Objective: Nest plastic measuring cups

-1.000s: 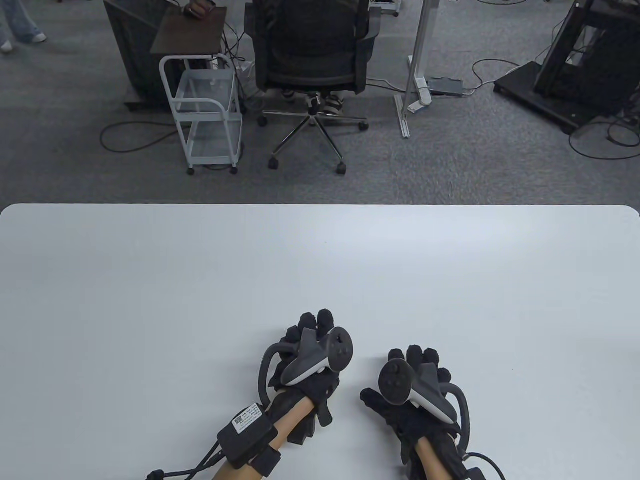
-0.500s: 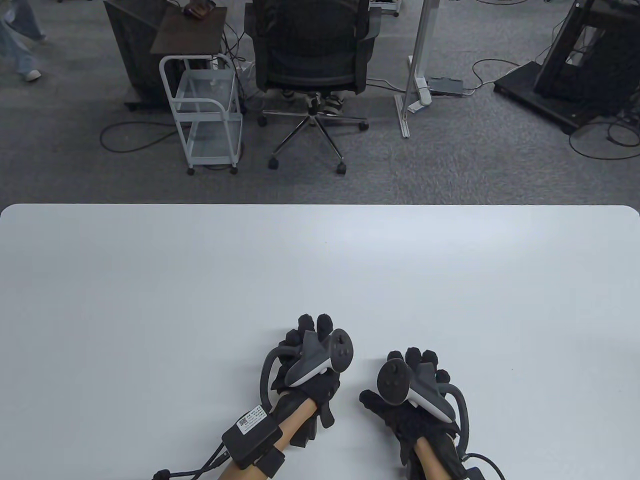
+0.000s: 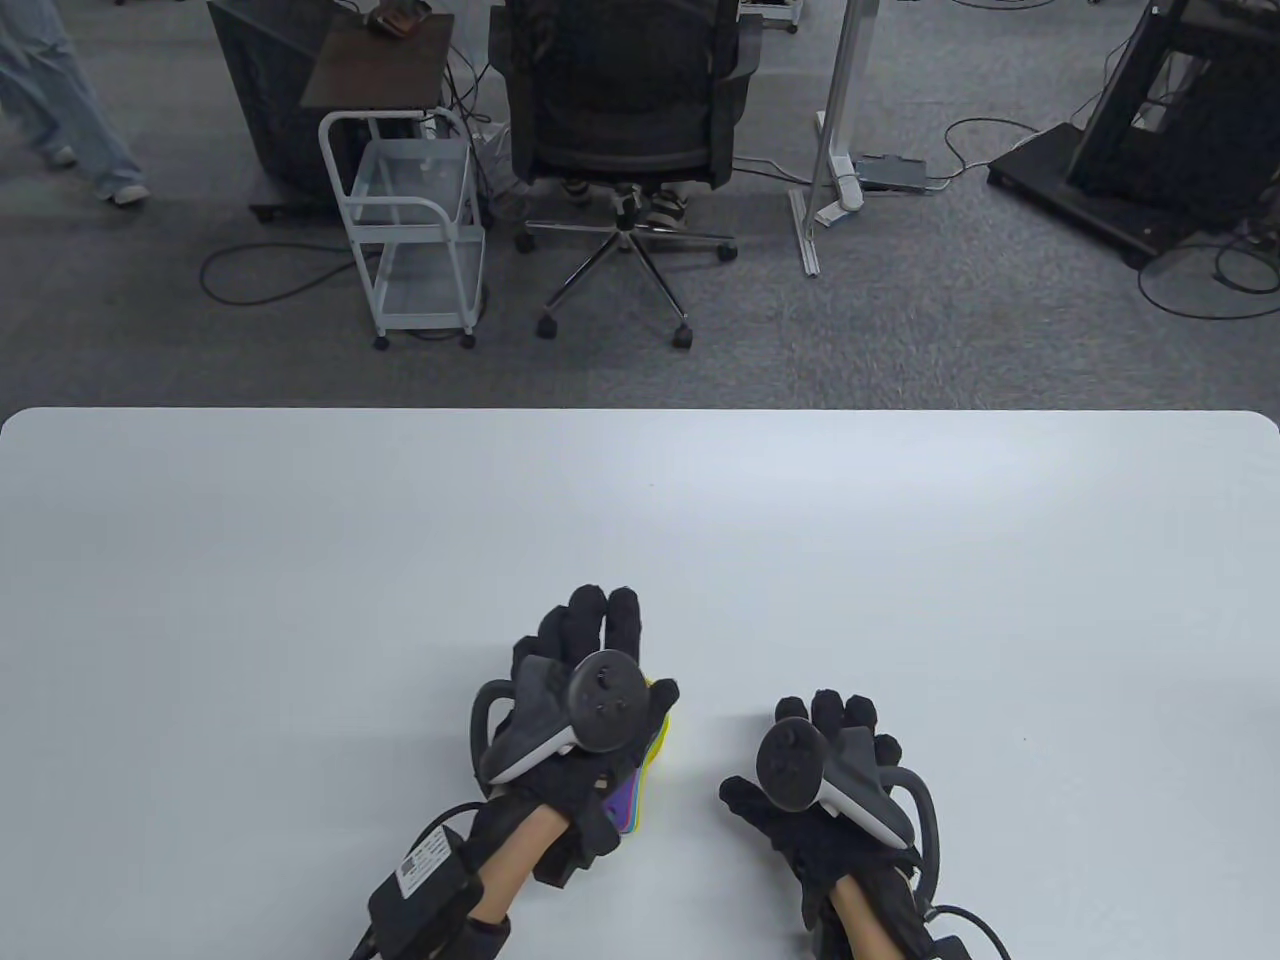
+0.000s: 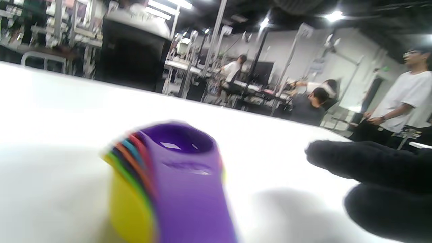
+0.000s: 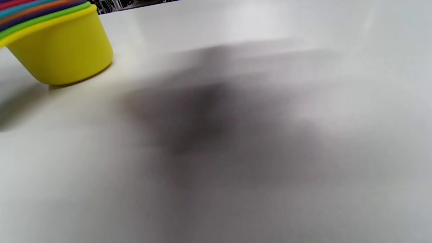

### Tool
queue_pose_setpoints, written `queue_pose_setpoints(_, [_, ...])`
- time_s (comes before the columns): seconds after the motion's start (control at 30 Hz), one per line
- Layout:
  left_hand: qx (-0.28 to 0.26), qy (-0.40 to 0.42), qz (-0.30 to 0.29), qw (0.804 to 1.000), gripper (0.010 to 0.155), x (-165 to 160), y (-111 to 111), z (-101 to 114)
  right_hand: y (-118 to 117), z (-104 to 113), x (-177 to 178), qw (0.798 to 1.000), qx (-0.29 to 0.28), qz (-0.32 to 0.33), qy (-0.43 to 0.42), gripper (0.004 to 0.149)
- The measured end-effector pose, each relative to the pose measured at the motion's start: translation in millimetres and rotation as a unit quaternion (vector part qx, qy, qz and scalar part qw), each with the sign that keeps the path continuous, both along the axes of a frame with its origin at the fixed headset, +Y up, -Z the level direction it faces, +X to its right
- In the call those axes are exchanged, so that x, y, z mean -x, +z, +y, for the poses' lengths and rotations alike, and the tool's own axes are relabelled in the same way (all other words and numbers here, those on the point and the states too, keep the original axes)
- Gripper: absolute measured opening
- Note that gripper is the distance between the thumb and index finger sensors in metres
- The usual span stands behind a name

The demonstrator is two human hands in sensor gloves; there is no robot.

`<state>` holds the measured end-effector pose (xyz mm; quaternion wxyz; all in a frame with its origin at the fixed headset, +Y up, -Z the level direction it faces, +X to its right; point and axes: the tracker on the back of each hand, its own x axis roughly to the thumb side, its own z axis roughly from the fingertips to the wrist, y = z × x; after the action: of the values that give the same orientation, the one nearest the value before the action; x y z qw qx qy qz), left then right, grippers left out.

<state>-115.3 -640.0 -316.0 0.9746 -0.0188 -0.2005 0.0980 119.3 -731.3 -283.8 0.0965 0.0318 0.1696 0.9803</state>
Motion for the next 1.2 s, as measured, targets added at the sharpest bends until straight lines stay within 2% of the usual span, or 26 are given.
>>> queue_pose_setpoints(0.13, [-0.055,-0.087,0.021,0.994,0.09,56.6,7.5,-11.7,1.2,5.2,-0.8,0.999,-0.04,-0.005,0.01,0.098])
queue_pose_setpoints(0.23, [-0.043,-0.101,0.049,0.993,0.091,93.9,9.8,-27.2,0.9,7.2,-1.2,0.997,-0.068,-0.004,0.021,0.098])
queue_pose_setpoints(0.33, [-0.016,-0.088,0.066,0.994,0.091,116.1,10.2,-44.3,2.2,7.5,-1.1,0.996,-0.085,-0.005,0.031,0.098])
queue_pose_setpoints(0.47, [0.025,-0.091,0.072,0.993,0.092,123.8,11.1,-62.5,2.4,6.1,1.2,0.994,-0.093,-0.006,0.049,0.1])
queue_pose_setpoints(0.57, [0.006,-0.073,0.072,0.995,0.09,127.5,14.2,-60.2,2.5,5.9,3.1,0.993,-0.1,-0.002,0.06,0.1])
queue_pose_setpoints(0.73, [0.013,-0.08,0.075,0.994,0.089,132.2,19.3,-59.5,3.2,5.9,4.6,0.993,-0.102,0.002,0.058,0.1])
queue_pose_setpoints(1.2, [0.023,-0.082,0.087,0.993,0.088,138.5,14.8,-62.4,1.6,3.9,4.3,0.995,-0.085,0.0,0.046,0.101])
